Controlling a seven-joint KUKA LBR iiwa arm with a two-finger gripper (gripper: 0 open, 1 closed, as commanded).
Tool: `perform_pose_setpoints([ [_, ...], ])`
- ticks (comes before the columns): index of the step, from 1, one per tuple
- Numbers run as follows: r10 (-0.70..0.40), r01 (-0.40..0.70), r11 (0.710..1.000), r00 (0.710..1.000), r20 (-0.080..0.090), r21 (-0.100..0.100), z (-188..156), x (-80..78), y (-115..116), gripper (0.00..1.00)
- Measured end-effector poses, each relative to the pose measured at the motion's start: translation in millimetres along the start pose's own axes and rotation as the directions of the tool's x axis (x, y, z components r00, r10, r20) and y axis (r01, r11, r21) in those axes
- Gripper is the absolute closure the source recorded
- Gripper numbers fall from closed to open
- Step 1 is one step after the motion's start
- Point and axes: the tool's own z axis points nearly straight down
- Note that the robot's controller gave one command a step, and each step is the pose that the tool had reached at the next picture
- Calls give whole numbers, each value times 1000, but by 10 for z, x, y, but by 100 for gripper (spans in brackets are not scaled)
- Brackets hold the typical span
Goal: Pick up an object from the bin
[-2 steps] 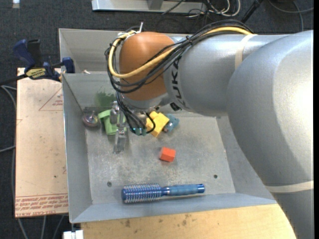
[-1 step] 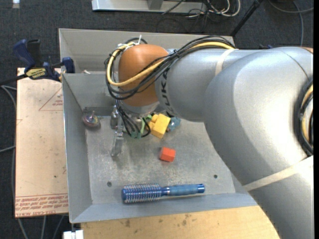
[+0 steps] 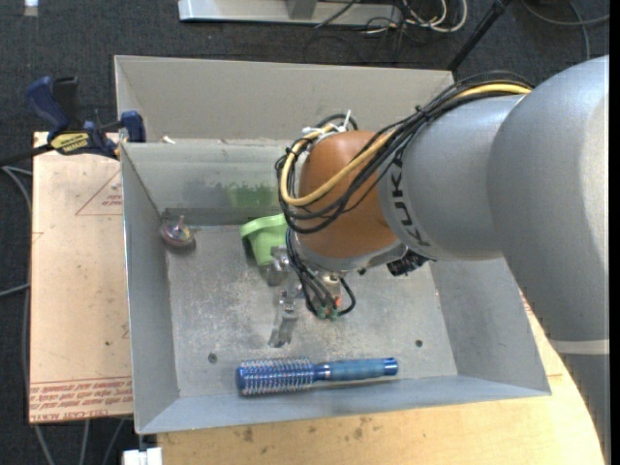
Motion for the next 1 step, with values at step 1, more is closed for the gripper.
perform_pose_setpoints([
  [1, 24, -24, 1000, 1000, 20, -9, 423, 559, 133, 0],
])
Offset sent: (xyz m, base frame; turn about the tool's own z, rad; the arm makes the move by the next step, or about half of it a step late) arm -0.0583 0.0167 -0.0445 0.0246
